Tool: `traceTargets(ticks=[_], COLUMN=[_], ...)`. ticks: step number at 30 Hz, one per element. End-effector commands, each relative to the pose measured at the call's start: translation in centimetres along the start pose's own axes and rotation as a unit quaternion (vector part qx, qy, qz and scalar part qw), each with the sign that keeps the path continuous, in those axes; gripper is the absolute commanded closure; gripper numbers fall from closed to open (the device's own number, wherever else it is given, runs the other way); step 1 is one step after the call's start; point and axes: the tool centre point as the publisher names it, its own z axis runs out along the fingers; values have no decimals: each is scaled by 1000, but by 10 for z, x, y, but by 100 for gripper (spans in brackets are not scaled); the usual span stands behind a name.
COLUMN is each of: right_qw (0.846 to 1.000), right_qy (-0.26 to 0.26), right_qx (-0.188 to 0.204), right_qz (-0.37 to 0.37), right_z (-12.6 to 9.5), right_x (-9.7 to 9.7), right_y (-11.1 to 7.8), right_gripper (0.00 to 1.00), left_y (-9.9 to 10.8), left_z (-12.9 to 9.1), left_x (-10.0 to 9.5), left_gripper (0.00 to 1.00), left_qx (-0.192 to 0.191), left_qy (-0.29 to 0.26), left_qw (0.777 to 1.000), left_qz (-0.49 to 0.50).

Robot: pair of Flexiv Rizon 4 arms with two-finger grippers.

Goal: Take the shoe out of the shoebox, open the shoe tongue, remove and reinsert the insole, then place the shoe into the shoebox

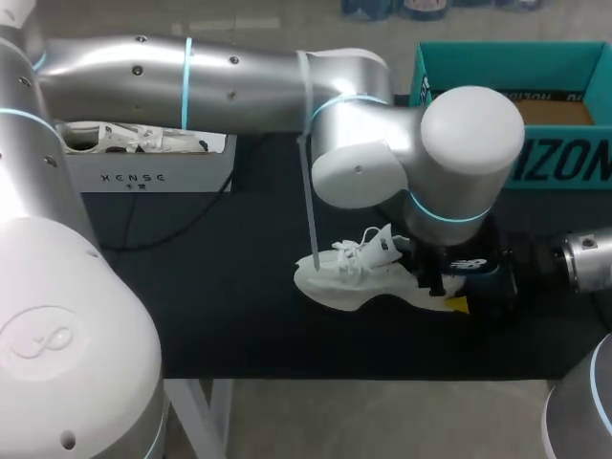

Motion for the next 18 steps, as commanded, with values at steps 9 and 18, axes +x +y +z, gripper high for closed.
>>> traceTargets(ticks=[9,18], right_qw=[1000,1000], right_qy=[-1,-1], right_qx=[1,1], right_qz=[1,1], right_z=[4,4], right_x=[0,0], right_y=[-5,-5], right_gripper=[100,100], left_y=[-4,-10], left_z=[7,7], left_x=[1,-5], left_gripper=[60,83], left_qx=[18,17], left_qy=[-6,-26], left_qw=[1000,999], left_qz=[-6,-39])
